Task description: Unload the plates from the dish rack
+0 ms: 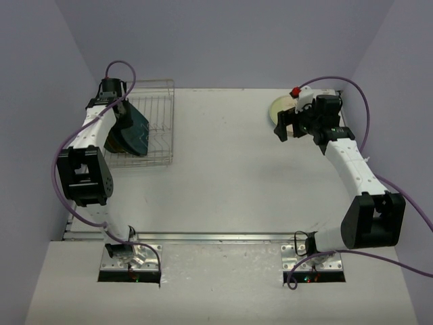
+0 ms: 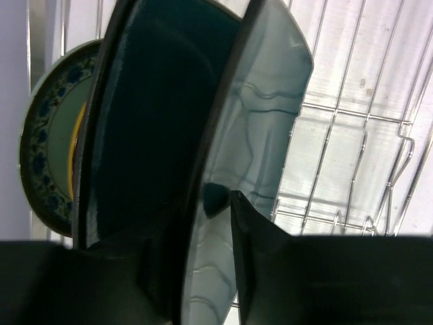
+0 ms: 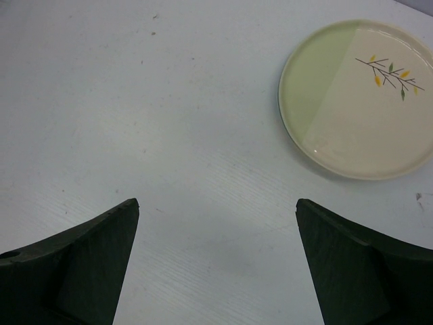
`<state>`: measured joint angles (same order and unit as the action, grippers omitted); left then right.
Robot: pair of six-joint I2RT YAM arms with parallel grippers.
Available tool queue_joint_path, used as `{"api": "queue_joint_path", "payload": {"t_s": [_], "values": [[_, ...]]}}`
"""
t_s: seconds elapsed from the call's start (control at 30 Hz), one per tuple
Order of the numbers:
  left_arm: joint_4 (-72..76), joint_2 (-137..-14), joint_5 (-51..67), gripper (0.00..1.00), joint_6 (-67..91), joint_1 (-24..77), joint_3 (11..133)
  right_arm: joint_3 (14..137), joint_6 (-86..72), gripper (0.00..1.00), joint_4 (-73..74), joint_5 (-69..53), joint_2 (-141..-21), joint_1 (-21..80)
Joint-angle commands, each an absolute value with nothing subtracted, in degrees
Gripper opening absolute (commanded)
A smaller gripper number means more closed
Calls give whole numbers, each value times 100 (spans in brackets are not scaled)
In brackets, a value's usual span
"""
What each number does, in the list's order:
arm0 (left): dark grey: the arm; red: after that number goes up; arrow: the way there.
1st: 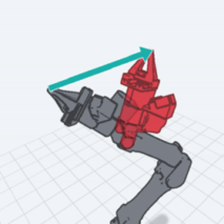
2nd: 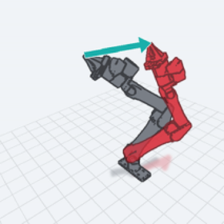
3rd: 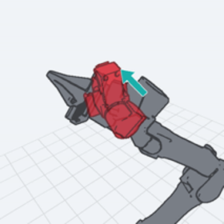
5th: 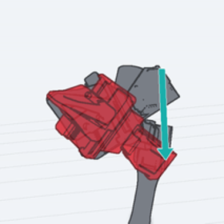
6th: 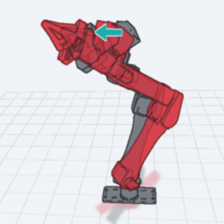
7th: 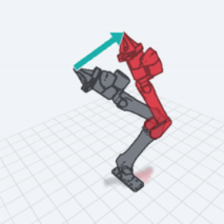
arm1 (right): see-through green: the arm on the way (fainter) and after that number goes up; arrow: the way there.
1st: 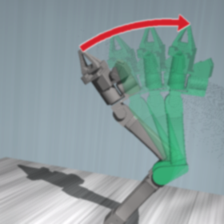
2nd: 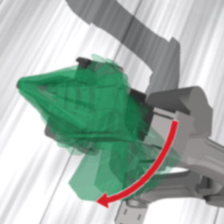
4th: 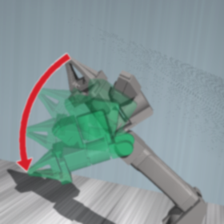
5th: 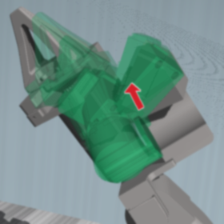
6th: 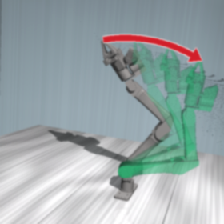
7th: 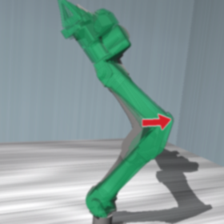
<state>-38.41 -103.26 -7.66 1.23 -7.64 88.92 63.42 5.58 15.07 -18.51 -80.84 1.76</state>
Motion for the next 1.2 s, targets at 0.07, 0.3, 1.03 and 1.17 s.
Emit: {"api": "queue_joint_path", "payload": {"t_s": [0.07, 0.3, 1.03, 1.17], "values": [[-3653, -10320, -463, 12, 118, -756, 9097, 6331, 522, 99, 1295, -2029, -8022, 188], [-3831, -10047, -343, 0, 62, -756, 9445, 6372, 405, 99, 1362, -2135, -7998, 211], [-3560, -8333, 3879, 0, 449, -728, 10092, 6544, -1605, 99, 901, -4822, -7983, 220], [-2987, -8068, 5471, 0, 994, -672, 9443, 6189, -2779, 99, -269, -5586, -8029, 299]]}}
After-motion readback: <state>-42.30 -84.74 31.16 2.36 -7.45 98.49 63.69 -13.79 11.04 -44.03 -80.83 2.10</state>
